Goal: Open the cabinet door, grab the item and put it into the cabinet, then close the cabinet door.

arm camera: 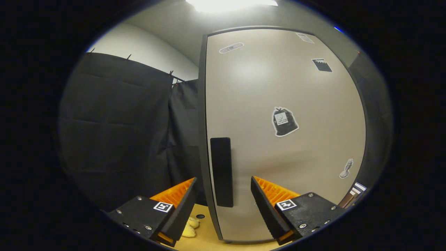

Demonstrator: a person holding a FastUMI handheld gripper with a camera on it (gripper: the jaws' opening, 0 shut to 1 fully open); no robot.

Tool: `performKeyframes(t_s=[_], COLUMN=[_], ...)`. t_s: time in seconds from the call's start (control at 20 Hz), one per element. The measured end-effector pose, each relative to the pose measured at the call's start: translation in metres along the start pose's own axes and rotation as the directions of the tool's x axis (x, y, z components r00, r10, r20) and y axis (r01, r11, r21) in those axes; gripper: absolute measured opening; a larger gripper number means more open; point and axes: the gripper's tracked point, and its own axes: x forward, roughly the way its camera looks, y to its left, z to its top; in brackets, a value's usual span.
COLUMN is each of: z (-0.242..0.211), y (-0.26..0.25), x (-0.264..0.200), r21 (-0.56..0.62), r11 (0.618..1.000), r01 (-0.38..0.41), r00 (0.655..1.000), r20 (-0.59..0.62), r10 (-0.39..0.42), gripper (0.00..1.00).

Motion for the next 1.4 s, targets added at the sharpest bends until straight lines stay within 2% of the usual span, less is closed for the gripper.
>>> performKeyframes(t_s=[0.2, 0.4, 0.6, 0.75, 1.4], z=[-0.005, -0.015, -0.016, -0.017, -0.006], y=[0.000, -0.005, -0.005, -0.003, 0.003], x=[0.018, 0.029, 0.030, 0.026, -0.035], r21=[-0.005, -0.015, -0.033, -0.033, -0.006], r11=[0.999, 0.997, 0.997, 0.999, 0.996], r01=[0.040, 0.073, 0.063, 0.037, -0.087], r00=[0.999, 0.995, 0.995, 0.995, 0.988], r20=[-0.023, -0.066, -0.069, -0.090, -0.127], r10=[-0.040, -0.074, -0.065, -0.040, 0.086], gripper=[0.82, 0.62, 0.33, 0.23, 0.22])
